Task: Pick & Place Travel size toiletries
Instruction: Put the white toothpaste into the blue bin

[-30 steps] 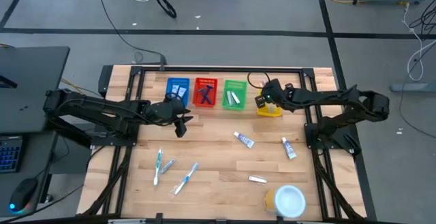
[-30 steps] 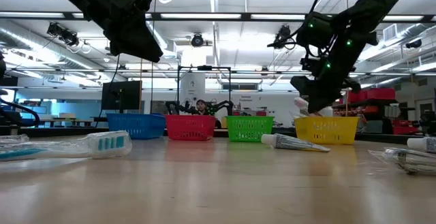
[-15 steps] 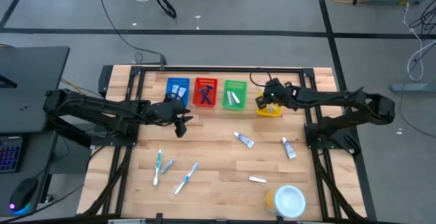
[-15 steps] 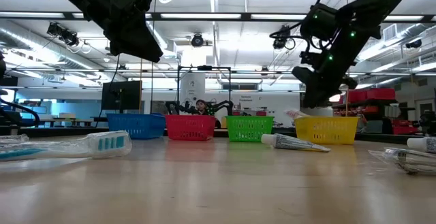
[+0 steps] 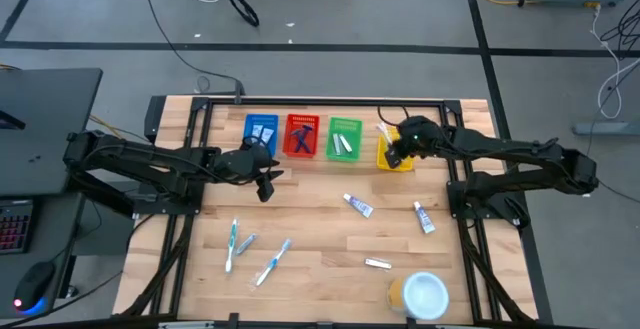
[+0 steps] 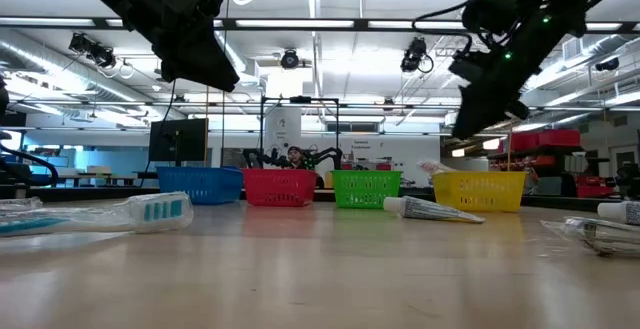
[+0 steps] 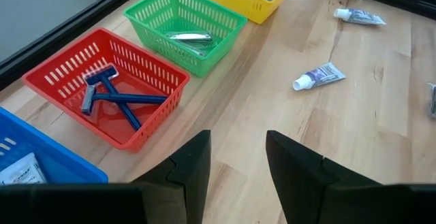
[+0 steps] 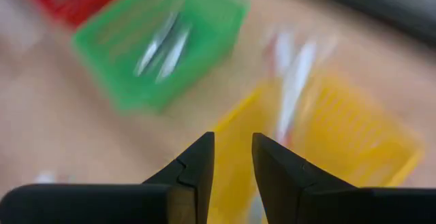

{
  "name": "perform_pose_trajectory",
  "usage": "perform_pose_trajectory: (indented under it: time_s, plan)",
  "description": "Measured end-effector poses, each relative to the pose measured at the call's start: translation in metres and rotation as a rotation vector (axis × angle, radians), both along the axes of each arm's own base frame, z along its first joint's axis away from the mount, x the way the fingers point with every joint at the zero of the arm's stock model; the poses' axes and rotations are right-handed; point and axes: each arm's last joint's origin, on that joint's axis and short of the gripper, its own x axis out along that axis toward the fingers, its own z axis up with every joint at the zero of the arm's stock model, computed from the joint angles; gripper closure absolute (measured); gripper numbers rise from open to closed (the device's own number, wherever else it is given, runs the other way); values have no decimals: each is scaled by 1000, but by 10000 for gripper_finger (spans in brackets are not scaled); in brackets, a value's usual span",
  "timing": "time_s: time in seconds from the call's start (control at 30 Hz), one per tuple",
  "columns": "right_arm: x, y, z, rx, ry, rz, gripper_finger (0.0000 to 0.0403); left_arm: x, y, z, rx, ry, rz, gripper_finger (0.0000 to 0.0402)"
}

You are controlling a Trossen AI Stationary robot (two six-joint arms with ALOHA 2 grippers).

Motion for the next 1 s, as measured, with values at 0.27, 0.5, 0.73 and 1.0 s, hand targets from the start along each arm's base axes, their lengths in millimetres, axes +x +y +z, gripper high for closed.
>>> perform_pose_trajectory:
  time_s: [0.27,0.5,0.73,1.0]
  plan:
    - [-26,31,-19,531,235,85,294,0,0,0,-12,-6,8,252]
    - [-37,48,-22,554,410,64,294,0,0,0,-12,-6,8,252]
    - [-1,59,-12,353,122,299,294,0,0,0,-11,-5,8,252]
    - [45,80,-4,60,-141,569,294,0,0,0,-12,-5,8,252]
